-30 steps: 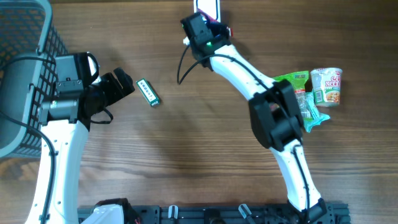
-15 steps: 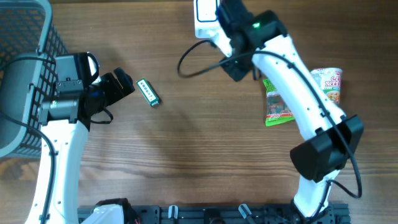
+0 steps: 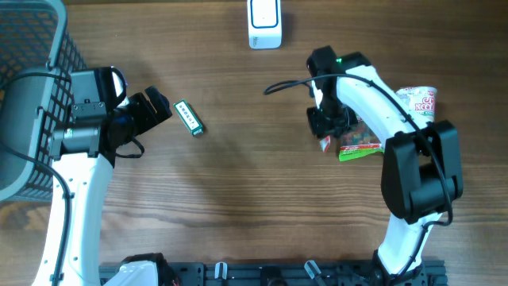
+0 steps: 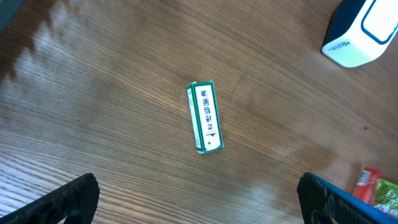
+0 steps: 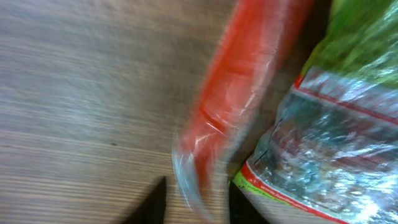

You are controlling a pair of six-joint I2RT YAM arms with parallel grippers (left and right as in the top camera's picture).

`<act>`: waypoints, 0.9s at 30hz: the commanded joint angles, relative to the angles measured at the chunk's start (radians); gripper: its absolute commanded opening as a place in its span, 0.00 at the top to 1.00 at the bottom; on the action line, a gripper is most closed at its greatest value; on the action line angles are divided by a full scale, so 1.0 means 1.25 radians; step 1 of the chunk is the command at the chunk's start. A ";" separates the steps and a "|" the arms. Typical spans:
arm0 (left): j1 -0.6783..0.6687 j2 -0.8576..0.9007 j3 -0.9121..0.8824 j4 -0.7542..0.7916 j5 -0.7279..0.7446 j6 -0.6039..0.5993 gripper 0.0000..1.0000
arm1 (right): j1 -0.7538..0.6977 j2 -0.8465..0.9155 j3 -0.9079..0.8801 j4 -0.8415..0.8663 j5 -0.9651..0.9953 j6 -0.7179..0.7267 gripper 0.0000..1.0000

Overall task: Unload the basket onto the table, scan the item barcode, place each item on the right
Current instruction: 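Carry the red sachet down and drop it beside the green bag, then move the right gripper to the green-white gum box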

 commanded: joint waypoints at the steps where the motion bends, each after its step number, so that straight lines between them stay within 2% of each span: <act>1: -0.003 0.003 -0.001 0.002 0.007 0.007 0.00 | -0.002 0.005 0.001 0.010 0.034 0.020 0.51; 4: -0.003 0.003 -0.001 0.002 0.007 0.007 0.00 | -0.002 0.005 0.034 -0.003 0.038 0.000 0.40; 5: -0.003 0.003 -0.001 0.002 0.007 0.007 0.00 | -0.002 0.005 0.049 -0.013 0.037 0.000 0.40; 8: -0.003 0.003 -0.001 0.002 0.007 0.007 0.00 | 0.013 0.004 0.143 -0.046 -0.099 0.000 0.40; 11: -0.003 0.003 -0.001 0.002 0.007 0.007 0.00 | 0.035 0.004 0.165 0.025 -0.302 -0.001 0.39; 14: -0.003 0.003 -0.001 0.002 0.007 0.007 0.00 | 0.069 0.007 0.157 0.139 -0.412 0.004 0.38; 21: -0.003 0.003 -0.001 0.002 0.007 0.007 0.00 | 0.183 0.007 0.083 0.407 -0.394 0.116 0.29; 23: -0.003 0.003 -0.001 0.002 0.007 0.007 0.00 | 0.213 0.008 0.049 0.480 -0.379 0.156 0.29; 27: -0.003 0.003 -0.001 0.002 0.007 0.007 0.00 | 0.283 0.008 -0.042 0.659 -0.288 0.160 0.31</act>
